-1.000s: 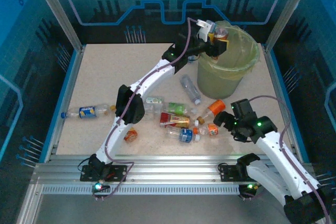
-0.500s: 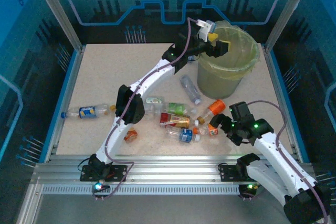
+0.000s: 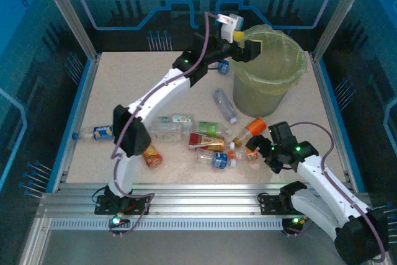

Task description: Put the plastic bottles in the bin

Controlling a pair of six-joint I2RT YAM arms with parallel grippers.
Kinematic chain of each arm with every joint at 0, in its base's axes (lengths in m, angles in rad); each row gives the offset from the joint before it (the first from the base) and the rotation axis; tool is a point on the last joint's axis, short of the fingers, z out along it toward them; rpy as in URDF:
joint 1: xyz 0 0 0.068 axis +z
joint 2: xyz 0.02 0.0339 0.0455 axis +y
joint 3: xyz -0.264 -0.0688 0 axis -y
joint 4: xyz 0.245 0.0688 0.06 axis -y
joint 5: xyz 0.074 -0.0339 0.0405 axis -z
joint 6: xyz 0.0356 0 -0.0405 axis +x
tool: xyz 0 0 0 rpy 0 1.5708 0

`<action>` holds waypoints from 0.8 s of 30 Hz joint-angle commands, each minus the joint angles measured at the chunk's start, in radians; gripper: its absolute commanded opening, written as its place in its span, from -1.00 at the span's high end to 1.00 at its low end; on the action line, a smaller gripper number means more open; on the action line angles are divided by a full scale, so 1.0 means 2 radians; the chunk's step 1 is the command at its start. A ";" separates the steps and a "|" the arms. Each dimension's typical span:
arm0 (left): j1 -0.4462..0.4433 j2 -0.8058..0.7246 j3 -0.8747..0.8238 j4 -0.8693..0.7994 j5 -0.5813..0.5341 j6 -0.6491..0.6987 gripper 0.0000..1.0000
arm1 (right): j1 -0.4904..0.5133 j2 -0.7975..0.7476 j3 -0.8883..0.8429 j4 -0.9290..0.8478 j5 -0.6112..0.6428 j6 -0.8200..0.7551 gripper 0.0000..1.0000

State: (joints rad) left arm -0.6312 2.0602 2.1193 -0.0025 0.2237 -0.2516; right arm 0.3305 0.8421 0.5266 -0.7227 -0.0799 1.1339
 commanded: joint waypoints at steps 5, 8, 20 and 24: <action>0.000 -0.131 -0.157 0.025 -0.066 0.011 -0.98 | 0.006 0.030 -0.005 0.037 0.014 0.026 -0.99; 0.002 -0.173 -0.213 0.040 -0.088 0.011 -0.98 | 0.014 0.050 -0.002 0.045 0.018 0.028 -0.98; 0.023 -0.248 -0.339 0.082 -0.118 -0.027 -0.98 | 0.031 0.131 0.010 0.057 0.056 0.035 -1.00; 0.029 -0.252 -0.350 0.083 -0.118 -0.035 -0.98 | 0.031 0.151 0.014 0.047 0.082 0.031 -0.94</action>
State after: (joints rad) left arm -0.5838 1.5948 1.4387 0.1127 0.0109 -0.2939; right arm 0.3790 1.1141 0.5556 -0.5735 0.0135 1.1900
